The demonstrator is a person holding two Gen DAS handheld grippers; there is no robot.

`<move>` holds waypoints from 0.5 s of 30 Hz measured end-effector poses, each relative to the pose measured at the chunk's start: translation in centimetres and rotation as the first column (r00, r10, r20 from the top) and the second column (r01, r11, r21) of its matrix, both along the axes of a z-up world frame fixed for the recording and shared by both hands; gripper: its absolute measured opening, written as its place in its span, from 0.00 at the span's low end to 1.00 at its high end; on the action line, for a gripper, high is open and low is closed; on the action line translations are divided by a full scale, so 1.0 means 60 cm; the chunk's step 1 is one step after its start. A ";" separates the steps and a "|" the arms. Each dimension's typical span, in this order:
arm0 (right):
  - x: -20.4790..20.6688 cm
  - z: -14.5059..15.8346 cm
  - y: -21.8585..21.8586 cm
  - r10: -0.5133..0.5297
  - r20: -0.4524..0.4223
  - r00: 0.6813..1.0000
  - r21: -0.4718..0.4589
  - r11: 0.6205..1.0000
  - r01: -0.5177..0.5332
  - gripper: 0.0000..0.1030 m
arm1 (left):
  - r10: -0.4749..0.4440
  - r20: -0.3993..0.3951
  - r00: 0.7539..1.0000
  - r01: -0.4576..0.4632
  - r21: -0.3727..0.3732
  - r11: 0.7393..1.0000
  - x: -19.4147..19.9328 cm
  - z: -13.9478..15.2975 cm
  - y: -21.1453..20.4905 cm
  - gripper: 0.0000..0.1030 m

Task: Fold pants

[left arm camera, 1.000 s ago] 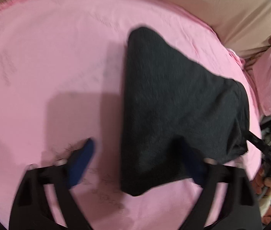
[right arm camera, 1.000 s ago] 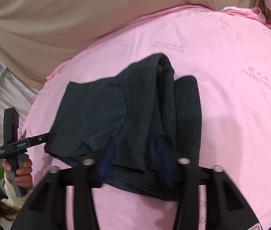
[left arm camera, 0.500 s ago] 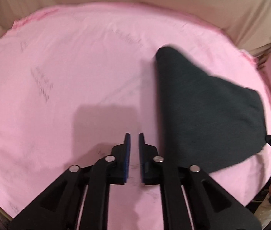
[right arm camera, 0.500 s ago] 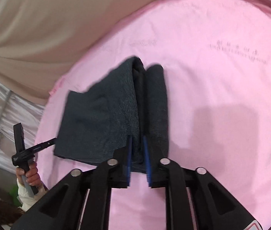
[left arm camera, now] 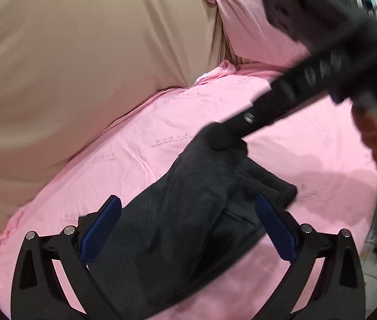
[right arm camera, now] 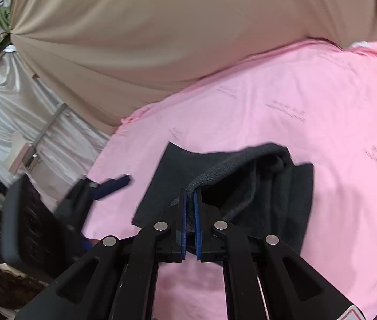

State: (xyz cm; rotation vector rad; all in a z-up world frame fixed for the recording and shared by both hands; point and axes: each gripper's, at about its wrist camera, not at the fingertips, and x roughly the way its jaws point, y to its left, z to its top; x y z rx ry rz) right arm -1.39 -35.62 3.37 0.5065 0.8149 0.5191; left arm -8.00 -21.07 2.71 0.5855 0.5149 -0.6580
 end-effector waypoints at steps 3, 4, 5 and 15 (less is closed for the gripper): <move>0.016 -0.013 -0.008 0.028 -0.012 1.000 0.042 0.999 -0.027 0.06 | 0.074 -0.113 0.991 -0.071 0.029 0.997 0.050 -0.021 -0.018 0.22; 0.016 -0.022 -0.016 0.018 -0.016 1.000 0.061 0.998 -0.017 0.09 | 0.103 -0.192 0.976 -0.103 0.009 0.995 0.077 -0.023 -0.017 0.06; 0.018 -0.025 -0.021 -0.019 -0.011 1.000 0.053 0.998 0.020 0.11 | 0.134 -0.222 0.966 -0.139 -0.005 0.990 0.095 -0.019 -0.013 0.06; -0.002 -0.134 0.000 -0.046 -0.094 0.995 -0.222 0.975 0.024 0.36 | 0.172 -0.291 0.941 -0.223 -0.153 0.963 0.154 0.070 0.045 0.06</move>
